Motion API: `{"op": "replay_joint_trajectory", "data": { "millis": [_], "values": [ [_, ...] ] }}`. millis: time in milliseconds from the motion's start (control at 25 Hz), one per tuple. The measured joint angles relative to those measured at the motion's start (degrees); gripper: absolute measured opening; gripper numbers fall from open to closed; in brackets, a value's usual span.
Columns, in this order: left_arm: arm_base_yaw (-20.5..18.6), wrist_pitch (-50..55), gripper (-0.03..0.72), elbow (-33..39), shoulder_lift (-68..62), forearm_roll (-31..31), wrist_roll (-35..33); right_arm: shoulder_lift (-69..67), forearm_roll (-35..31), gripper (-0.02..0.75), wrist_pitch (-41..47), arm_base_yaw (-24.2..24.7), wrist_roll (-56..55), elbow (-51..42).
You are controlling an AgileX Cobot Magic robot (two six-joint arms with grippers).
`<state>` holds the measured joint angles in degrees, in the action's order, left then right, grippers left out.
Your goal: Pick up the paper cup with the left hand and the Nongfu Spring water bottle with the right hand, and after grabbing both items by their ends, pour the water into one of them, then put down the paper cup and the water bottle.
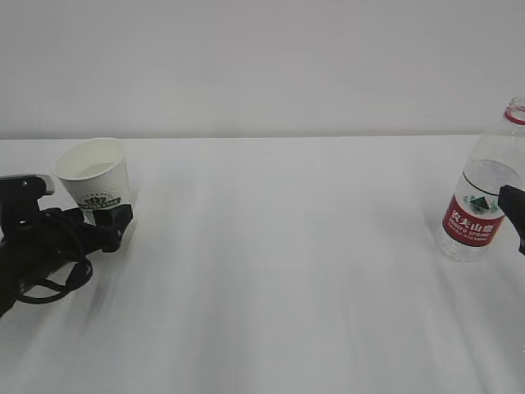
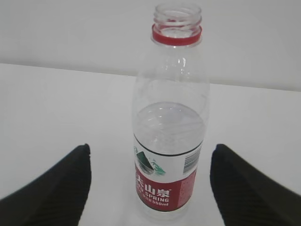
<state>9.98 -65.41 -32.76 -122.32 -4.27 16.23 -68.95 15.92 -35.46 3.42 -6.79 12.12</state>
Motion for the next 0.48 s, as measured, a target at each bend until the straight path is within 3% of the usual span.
{"op": "replay_joint_trajectory", "data": {
  "millis": [480],
  "values": [
    [0.00, -0.37, 0.676, 6.53, 2.98, -0.44, 0.28, 0.00, 0.00, 0.593, -0.15, 0.00, 0.00, 0.00]
  ]
}}
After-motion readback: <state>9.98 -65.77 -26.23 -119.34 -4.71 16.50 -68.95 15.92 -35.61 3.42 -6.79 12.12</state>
